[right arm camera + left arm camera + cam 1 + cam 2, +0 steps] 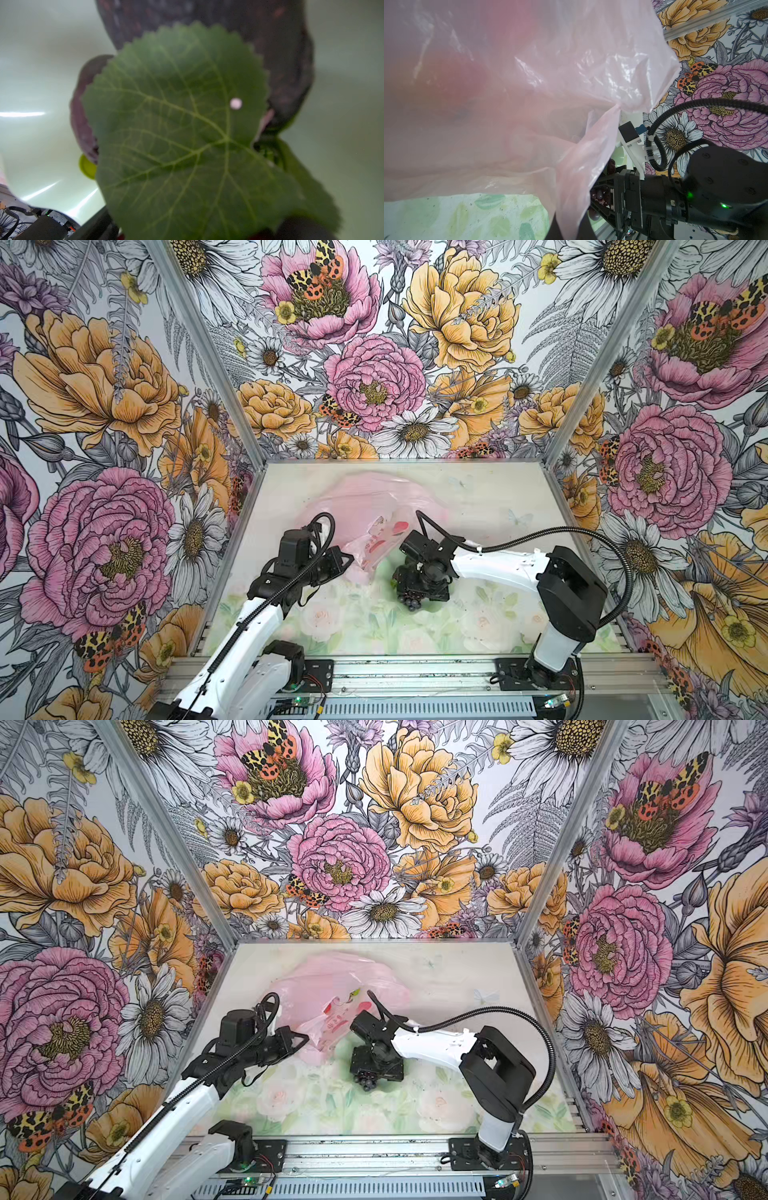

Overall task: Place the fruits into the plastic bag
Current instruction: 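Lower the right gripper onto the grape bunch in the bowl, then close the right gripper on the grape bunch stem and lift it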

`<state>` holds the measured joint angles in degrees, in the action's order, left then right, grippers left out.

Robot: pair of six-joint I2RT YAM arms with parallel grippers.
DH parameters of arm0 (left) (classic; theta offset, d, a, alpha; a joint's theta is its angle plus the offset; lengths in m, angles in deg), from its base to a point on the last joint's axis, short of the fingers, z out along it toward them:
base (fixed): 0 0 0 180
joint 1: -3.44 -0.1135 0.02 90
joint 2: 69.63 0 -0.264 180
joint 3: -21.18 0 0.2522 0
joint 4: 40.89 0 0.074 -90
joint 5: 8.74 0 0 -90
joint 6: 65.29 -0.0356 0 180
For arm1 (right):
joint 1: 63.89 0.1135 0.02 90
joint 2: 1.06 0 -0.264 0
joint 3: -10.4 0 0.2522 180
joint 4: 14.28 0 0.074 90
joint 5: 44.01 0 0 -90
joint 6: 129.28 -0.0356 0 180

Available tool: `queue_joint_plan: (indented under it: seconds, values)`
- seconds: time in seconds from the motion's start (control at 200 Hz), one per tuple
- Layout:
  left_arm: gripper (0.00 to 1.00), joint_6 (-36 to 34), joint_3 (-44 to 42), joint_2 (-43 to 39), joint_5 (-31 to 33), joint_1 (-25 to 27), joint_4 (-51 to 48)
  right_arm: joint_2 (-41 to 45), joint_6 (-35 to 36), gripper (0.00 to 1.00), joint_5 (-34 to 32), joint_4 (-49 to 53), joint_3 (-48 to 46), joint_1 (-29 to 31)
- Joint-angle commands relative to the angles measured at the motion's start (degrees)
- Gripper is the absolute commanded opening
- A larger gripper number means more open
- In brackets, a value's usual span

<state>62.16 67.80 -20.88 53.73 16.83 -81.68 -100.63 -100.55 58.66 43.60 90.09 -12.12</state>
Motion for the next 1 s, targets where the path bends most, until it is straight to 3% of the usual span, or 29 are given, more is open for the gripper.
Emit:
queue_joint_plan:
  seconds: [0.0, 0.39, 0.996]
  values:
    - [0.0, -1.33, -0.52, 0.68, -0.28, 0.1, 0.75, -1.48, -0.49, 0.98, -0.76, -0.88, 0.25, 0.38]
    - [0.0, -1.42, -0.61, 1.94, -1.86, -1.52, 1.76, -4.14, 0.19, 0.82, 0.02, -1.31, 1.75, 0.28]
    - [0.0, -1.25, -0.6, 4.33, -4.06, -3.28, 2.79, -2.05, 0.37, 0.43, -1.89, -1.35, 1.71, -0.26]
